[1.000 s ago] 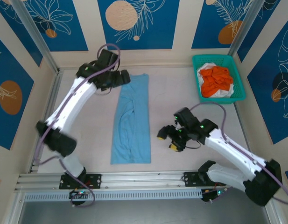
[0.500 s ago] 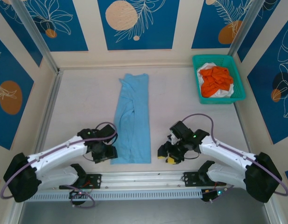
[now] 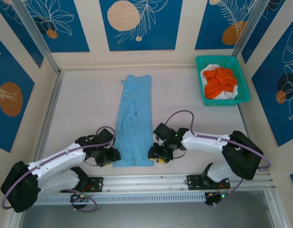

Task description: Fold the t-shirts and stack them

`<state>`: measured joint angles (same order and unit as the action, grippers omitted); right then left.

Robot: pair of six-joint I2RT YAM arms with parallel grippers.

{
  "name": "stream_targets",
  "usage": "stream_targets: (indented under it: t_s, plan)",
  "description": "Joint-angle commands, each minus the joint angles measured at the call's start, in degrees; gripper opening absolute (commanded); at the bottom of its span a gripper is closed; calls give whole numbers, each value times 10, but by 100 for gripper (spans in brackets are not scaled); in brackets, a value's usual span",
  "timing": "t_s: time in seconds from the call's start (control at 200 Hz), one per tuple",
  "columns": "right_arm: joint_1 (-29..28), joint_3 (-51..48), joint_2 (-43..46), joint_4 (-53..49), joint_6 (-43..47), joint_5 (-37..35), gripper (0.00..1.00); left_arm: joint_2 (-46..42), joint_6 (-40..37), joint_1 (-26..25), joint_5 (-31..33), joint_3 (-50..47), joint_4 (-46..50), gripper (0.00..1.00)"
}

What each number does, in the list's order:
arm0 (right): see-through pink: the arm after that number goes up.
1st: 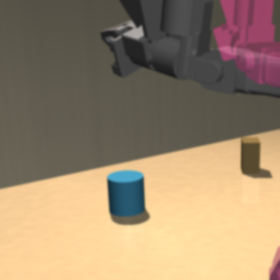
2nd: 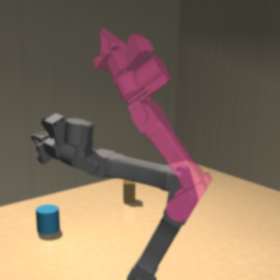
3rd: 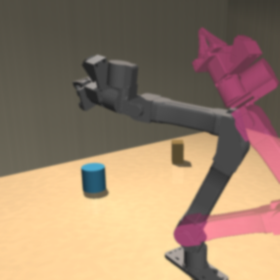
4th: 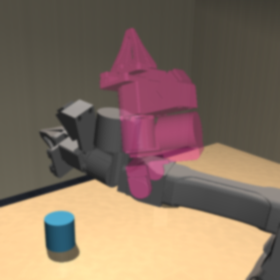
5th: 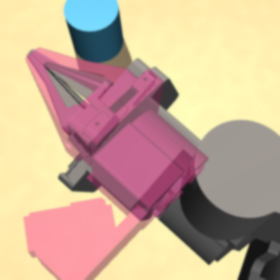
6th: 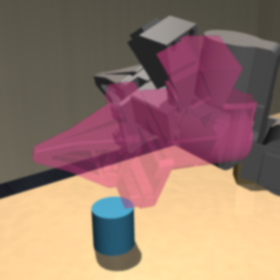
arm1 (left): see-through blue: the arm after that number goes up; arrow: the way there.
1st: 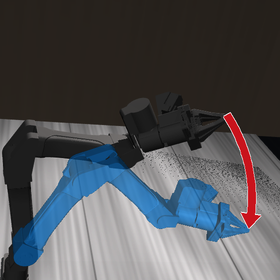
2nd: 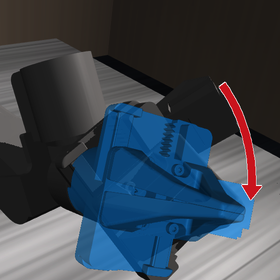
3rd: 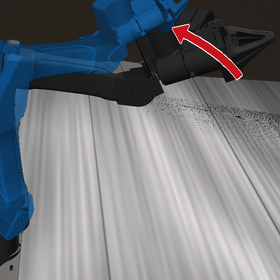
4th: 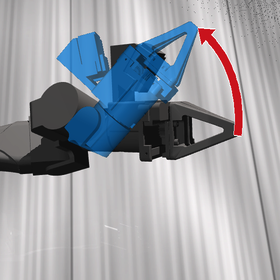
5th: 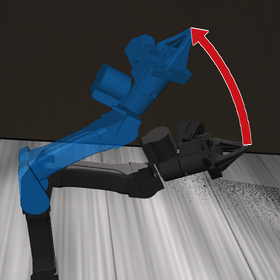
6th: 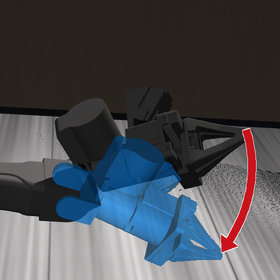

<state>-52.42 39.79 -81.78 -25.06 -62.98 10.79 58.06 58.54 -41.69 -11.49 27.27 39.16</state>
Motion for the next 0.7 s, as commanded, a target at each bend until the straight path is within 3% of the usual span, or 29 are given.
stream_targets:
  t_s: [0.0, 0.205, 0.33, 0.495, 0.56, 0.695]
  plan:
    - [-8, 26, -36, -15, -9, -17, 48, 11, -16, 7, -30, -22, -39, 50]
    - [-20, 38, -83, -9, -17, -11, 45, 35, -42, 9, -12, -24, -38, 42]
    - [-22, 47, -117, -2, -17, -1, 28, 53, -51, 14, -10, -24, -56, 33]
    - [-14, 38, -118, -3, -23, 0, 10, 102, -70, 19, -16, -17, -94, 13]
    - [-9, 33, -104, -15, -23, 1, 5, 122, -87, 18, -17, 2, -78, 0]
    - [-8, 12, -58, -34, -35, 12, 0, 104, -103, 17, -40, 20, -33, 0]
